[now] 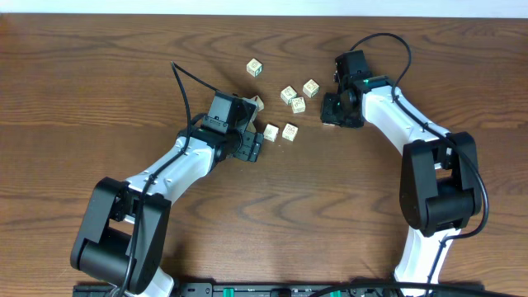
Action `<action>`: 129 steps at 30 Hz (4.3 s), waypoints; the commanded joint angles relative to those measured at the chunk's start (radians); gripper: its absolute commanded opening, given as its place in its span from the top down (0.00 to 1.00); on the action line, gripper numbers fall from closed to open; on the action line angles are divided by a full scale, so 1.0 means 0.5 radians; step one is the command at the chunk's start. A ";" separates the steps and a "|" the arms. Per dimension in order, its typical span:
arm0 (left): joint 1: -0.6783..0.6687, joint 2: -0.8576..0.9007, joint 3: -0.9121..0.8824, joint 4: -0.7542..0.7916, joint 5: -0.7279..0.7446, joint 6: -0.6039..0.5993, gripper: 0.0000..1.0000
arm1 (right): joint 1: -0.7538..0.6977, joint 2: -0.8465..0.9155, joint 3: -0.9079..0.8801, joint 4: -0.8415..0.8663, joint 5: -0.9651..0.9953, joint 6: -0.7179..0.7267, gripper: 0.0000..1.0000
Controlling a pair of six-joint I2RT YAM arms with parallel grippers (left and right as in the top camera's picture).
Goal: Lift 5 blocks
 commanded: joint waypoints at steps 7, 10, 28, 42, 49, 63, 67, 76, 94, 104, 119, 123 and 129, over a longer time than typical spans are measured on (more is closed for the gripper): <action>-0.004 0.010 0.044 0.104 -0.021 0.035 0.18 | 0.014 0.100 0.033 0.038 0.043 -0.026 0.61; -0.004 0.010 0.044 0.137 -0.055 0.034 0.18 | 0.014 0.121 0.033 0.063 0.043 -0.026 0.69; -0.005 0.239 0.045 0.342 -0.133 -0.071 0.34 | 0.021 0.115 0.033 -0.105 0.027 -0.063 0.99; -0.004 0.245 0.045 0.428 -0.189 -0.079 0.56 | 0.216 -0.224 0.033 -0.375 0.076 -0.063 0.99; -0.005 0.245 0.045 0.427 -0.214 -0.127 0.75 | 0.319 -0.520 0.033 -0.605 0.216 -0.007 0.99; -0.086 0.181 0.043 0.180 -0.213 -0.281 0.91 | 0.367 -0.826 -0.310 -0.883 0.385 0.066 0.99; -0.150 0.085 0.031 0.101 -0.214 -0.282 0.91 | 0.368 -0.875 -0.520 -0.768 0.373 0.066 0.99; -0.279 -0.150 -0.024 -0.290 -0.222 -0.343 0.92 | 0.368 -0.874 -0.819 -0.597 0.351 0.097 0.99; -0.760 -0.169 -0.298 -0.140 -0.224 -0.746 0.92 | 0.443 -0.874 -1.018 -0.166 0.107 0.101 0.99; -0.791 -0.168 -0.297 -0.087 -0.295 -0.777 0.83 | 0.465 -0.874 -1.176 0.005 0.101 0.222 0.75; -0.792 -0.187 -0.294 -0.089 -0.294 -0.777 0.53 | 0.455 -0.882 -1.027 -0.171 0.102 0.166 0.30; -0.792 -0.224 -0.292 -0.089 -0.294 -0.777 0.52 | 0.417 -0.943 -0.827 -0.366 0.108 0.072 0.30; -0.792 -0.255 -0.291 -0.087 -0.294 -0.790 0.49 | 0.303 -1.087 -0.533 -0.573 0.127 -0.070 0.12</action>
